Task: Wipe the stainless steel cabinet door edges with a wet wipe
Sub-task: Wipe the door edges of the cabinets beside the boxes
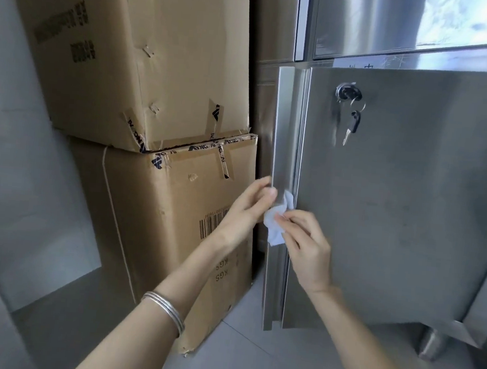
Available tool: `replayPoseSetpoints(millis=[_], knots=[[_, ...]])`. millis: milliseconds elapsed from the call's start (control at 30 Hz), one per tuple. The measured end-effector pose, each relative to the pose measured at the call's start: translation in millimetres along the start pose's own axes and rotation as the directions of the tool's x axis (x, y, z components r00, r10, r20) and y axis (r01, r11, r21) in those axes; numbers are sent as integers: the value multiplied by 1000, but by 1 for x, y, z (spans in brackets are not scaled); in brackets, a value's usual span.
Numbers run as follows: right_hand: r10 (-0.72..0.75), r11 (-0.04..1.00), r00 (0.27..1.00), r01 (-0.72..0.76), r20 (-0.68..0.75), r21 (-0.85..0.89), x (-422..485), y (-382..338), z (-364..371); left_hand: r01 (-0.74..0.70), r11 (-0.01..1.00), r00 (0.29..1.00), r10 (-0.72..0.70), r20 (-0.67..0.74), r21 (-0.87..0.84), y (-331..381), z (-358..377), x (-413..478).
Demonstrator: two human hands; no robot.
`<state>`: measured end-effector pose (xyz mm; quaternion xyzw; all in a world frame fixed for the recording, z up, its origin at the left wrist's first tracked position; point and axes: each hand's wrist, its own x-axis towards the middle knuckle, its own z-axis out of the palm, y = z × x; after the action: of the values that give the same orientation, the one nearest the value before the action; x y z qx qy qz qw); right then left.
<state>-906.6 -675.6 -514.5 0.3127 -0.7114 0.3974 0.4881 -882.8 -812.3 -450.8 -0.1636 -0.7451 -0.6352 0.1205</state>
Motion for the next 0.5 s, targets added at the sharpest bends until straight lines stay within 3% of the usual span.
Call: replayPoseSetpoints(millis=[100,267,400,500], knots=[[-25,1000,998,24,-56,-21,3,-3,7,-87,993,996,89,-25,86,15,2,24],[39,998,987,-44,-153,-33,-34,5,26,-101,966,995,104,-1,239,12,-1,46],[76,996,991,-82,-114,-44,-65,11,32,-119,956,991,133,-34,269,9,1,44],[8,997,983,-21,-184,-72,-40,2,27,-147,959,986,162,-42,242,8,4,39]])
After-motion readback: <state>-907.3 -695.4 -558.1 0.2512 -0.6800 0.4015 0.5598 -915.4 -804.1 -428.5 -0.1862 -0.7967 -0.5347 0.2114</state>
